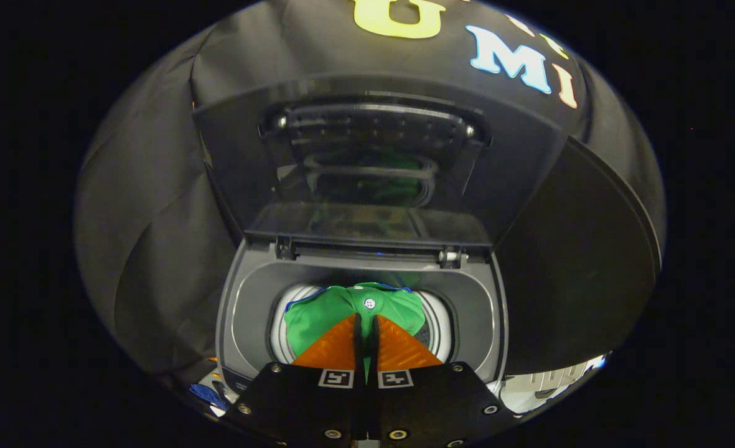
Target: Put the clothes into the washing machine and then close the washing machine lid.
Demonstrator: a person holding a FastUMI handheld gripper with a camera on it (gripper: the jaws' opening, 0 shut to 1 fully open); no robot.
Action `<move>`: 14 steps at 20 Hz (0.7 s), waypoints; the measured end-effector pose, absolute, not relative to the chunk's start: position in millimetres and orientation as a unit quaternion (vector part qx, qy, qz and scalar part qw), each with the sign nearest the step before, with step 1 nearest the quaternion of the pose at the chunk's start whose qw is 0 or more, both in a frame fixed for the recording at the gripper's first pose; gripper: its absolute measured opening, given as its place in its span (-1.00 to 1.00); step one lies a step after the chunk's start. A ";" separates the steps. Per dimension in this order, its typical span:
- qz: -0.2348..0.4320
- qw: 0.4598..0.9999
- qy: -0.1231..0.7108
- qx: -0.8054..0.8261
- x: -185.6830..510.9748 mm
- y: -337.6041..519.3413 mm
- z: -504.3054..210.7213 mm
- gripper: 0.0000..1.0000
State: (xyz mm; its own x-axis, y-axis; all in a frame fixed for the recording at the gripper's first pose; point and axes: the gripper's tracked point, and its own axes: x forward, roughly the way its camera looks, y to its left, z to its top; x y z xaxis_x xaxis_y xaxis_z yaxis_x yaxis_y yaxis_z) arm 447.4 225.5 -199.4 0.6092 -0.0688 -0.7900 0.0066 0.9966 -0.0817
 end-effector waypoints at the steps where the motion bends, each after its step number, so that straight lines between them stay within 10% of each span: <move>1: -0.019 0.893 0.449 -0.034 446.2 227.3 -206.5 -1.00; 13: -0.029 0.832 0.552 -0.040 427.8 213.8 -283.5 -0.99; 14: -0.021 0.827 0.562 -0.027 425.0 218.5 -287.4 -0.60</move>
